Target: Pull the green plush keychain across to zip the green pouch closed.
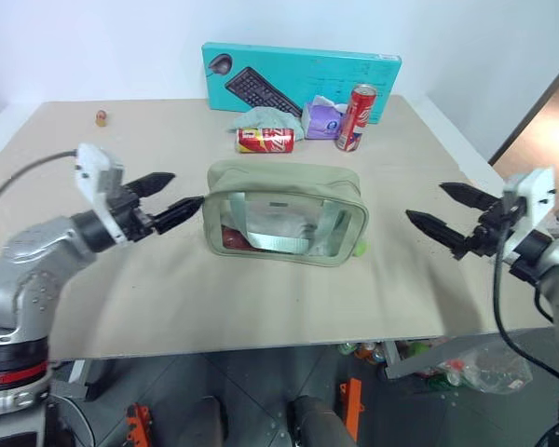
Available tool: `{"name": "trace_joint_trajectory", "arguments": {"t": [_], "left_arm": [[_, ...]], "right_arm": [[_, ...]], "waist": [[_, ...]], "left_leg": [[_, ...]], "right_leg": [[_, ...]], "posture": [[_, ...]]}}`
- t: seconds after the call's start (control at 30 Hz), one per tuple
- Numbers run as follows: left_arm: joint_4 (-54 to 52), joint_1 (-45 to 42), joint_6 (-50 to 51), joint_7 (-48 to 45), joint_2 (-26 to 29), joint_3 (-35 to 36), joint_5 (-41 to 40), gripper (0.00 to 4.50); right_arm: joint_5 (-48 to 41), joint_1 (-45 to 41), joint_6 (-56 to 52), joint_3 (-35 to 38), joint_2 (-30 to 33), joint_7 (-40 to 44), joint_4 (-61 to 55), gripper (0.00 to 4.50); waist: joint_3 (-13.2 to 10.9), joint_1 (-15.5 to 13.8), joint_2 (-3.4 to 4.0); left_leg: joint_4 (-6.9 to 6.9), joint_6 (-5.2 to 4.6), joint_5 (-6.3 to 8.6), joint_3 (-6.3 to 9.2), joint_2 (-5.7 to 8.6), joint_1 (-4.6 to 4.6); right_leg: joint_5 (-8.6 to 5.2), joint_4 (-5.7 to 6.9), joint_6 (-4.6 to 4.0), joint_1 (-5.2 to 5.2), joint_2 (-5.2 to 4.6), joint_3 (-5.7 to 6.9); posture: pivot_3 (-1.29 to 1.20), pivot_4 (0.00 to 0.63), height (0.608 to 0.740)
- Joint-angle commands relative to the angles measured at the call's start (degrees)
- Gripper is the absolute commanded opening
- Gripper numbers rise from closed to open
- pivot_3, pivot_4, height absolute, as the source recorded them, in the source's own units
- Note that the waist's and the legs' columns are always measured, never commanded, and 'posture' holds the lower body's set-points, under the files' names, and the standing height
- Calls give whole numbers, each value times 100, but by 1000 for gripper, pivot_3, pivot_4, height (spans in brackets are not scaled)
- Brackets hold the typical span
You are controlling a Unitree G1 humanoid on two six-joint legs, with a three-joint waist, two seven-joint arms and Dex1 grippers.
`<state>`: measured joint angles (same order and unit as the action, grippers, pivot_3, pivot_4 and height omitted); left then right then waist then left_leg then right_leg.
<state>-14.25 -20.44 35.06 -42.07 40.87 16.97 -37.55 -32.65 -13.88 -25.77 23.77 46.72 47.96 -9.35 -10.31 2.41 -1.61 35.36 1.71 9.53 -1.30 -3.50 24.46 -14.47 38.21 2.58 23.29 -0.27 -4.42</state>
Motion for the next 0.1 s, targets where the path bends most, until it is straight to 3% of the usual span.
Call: {"name": "trace_joint_trajectory", "arguments": {"t": [0.03,0.1], "left_arm": [[-24,323,-324,131,141,79,468,4445],[-56,525,-546,130,127,44,667,4445]], "right_arm": [[-93,325,-15,178,41,4,-533,4500],[-103,479,-23,162,-7,-48,-665,4500]], "waist": [[0,0,0],[-1,0,-1]], "left_leg": [[-1,0,1,1,-2,0],[1,0,1,1,-2,7]], "right_leg": [[-2,0,-1,-1,0,2],[-2,0,1,5,-1,1]], "posture": [[0,150,740],[0,150,740]]}}
